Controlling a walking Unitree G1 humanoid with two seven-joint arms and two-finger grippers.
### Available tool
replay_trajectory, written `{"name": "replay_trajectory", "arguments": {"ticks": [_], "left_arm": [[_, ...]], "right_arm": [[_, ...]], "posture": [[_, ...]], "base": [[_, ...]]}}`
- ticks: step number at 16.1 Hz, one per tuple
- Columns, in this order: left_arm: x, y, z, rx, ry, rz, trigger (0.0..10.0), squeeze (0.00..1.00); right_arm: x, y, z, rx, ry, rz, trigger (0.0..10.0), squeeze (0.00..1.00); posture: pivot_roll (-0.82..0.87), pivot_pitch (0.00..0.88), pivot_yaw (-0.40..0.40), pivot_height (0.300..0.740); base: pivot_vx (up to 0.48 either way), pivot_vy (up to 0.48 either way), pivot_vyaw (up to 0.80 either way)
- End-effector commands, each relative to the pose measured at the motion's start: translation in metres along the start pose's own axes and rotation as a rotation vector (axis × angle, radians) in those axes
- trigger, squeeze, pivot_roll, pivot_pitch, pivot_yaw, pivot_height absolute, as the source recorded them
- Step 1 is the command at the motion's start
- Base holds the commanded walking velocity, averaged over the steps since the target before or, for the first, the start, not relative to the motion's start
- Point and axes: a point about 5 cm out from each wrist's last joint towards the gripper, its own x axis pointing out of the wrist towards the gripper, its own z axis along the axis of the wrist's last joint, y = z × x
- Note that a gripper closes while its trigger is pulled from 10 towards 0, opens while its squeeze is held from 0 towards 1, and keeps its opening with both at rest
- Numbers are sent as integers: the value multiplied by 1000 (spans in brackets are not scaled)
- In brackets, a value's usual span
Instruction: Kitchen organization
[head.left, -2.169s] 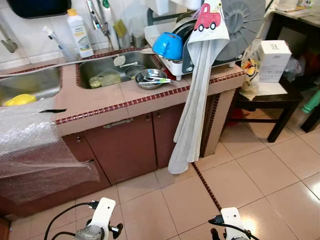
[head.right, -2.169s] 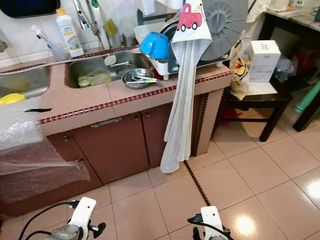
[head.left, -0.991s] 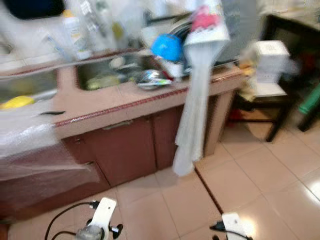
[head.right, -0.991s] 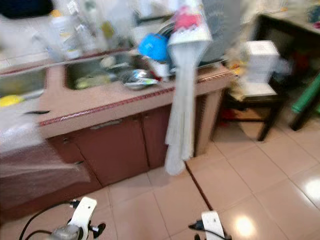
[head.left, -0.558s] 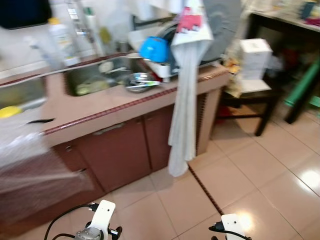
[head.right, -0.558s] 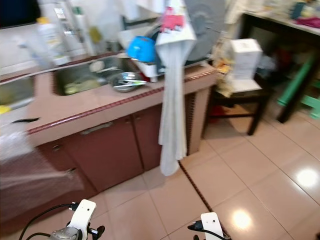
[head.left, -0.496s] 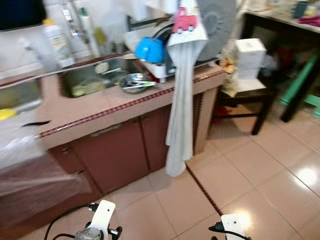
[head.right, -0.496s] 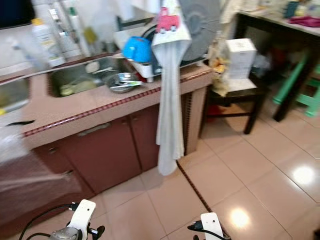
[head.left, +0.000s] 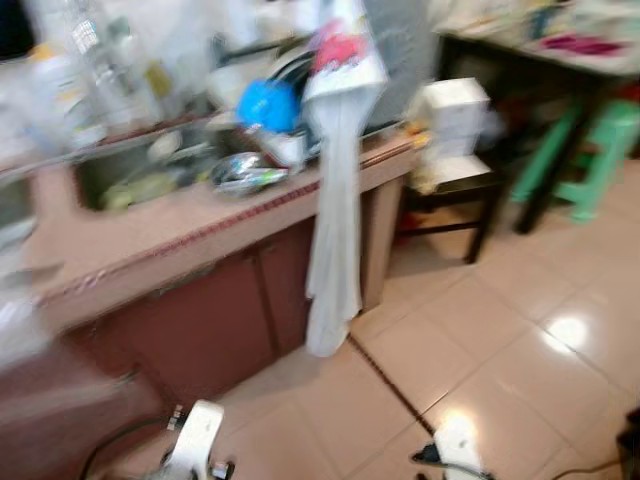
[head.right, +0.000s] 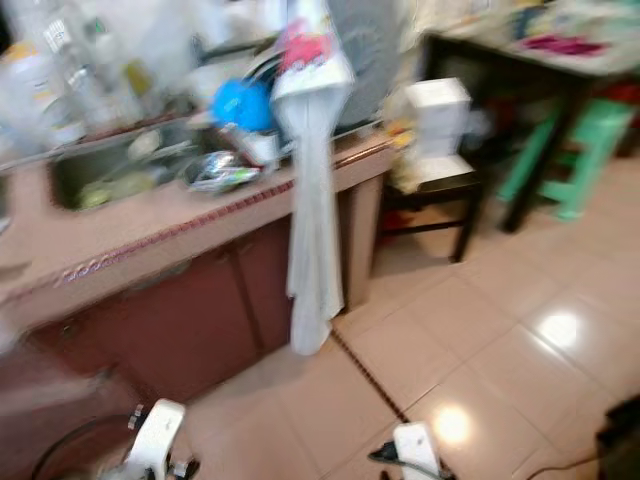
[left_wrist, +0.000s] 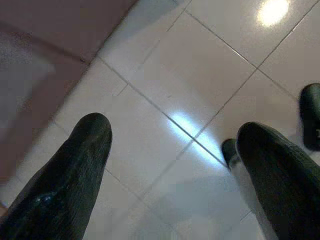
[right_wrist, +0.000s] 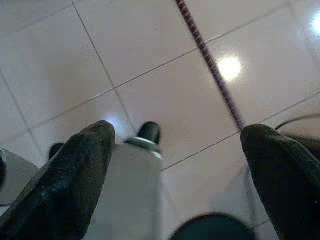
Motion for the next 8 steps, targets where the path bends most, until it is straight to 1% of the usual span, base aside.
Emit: {"name": "replay_trajectory", "arguments": {"ticks": [1, 8], "left_arm": [[1, -2, 11, 17, -30, -12, 10000, 0], [1, -2, 9, 25, -24, -6, 10000, 0]], "right_arm": [[-1, -5, -4, -2, 11, -14, 10000, 0], [-1, -3, -3, -14, 9, -9, 10000, 0]], "posture": [[-36, 0, 114, 740], [-28, 0, 112, 740]], "base": [[0, 0, 0], [0, 0, 0]]}}
